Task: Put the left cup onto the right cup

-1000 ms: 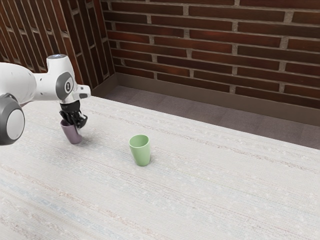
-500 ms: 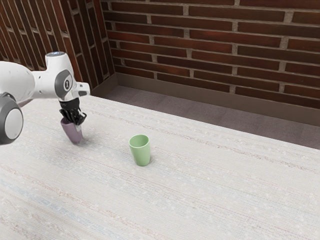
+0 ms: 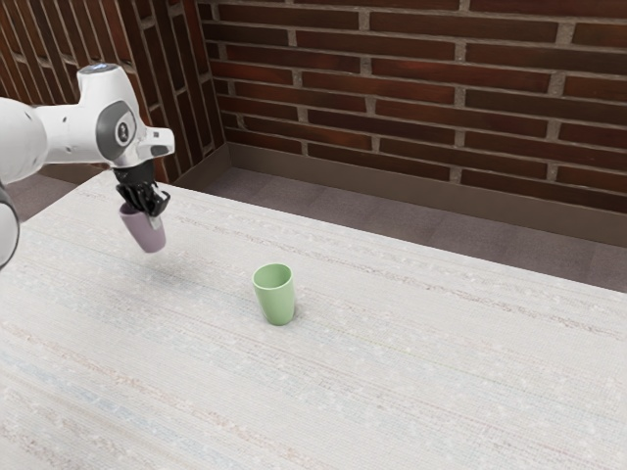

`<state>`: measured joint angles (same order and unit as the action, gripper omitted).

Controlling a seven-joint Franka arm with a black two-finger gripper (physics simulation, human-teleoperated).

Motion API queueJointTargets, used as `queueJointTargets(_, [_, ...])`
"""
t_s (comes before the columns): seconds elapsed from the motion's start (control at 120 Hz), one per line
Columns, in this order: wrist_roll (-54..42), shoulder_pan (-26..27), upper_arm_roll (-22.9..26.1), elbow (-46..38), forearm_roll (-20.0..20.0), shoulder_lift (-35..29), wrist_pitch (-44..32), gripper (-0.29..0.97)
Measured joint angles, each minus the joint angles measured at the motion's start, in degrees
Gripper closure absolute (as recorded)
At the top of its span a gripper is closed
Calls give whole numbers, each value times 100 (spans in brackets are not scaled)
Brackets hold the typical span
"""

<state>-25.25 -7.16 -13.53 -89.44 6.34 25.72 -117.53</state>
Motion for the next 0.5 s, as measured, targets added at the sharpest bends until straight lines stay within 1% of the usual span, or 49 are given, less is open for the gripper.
queueJointTargets(0.317, [12, 433, 6, -761, -22, -949, 189, 78])
queueJointTargets(0.5, [21, 798, 6, -863, -82, -1387, 403, 78])
